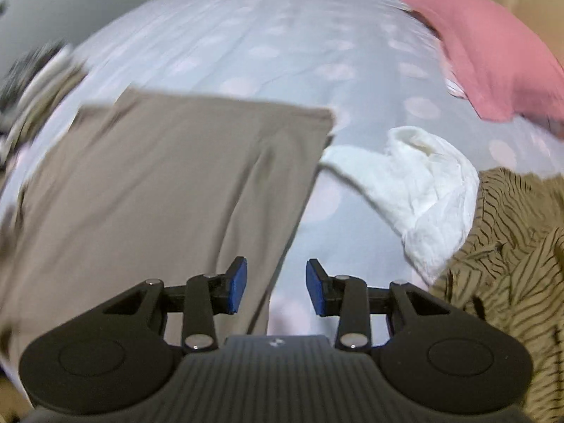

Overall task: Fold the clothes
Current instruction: 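Open both grippers to release the taupe top on the bed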

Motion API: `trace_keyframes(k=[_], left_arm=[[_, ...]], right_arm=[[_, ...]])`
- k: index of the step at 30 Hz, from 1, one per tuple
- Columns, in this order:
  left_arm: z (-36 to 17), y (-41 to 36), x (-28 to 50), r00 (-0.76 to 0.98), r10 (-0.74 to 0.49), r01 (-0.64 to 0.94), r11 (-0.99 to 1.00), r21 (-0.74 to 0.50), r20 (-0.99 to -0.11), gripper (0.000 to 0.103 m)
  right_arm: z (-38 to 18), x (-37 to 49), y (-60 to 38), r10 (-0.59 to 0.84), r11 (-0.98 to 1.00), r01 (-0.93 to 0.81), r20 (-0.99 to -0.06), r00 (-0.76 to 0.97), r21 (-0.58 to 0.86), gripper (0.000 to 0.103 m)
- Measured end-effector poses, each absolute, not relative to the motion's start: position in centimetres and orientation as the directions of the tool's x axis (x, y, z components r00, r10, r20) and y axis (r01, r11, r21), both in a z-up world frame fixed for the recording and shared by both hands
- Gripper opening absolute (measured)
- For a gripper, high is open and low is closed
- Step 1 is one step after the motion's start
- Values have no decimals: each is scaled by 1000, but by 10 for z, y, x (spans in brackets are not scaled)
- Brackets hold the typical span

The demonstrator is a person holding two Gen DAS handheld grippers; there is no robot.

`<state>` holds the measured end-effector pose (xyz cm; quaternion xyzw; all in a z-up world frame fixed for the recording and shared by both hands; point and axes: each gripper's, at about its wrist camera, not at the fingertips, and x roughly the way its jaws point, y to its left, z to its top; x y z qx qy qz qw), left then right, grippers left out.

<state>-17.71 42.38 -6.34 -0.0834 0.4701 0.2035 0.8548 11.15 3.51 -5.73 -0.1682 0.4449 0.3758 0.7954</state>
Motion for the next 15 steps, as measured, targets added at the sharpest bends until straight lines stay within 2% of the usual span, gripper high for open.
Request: trace_keyframes(k=[5, 15], left_arm=[[-75, 457, -151, 447, 305, -545, 839, 15, -841, 49], [-96, 465, -124, 422, 277, -543, 840, 4, -863, 49]], right_arm=[[-71, 165, 58, 472, 748, -642, -815, 337, 167, 38], [-104, 245, 114, 491, 808, -541, -774, 400, 233, 38]])
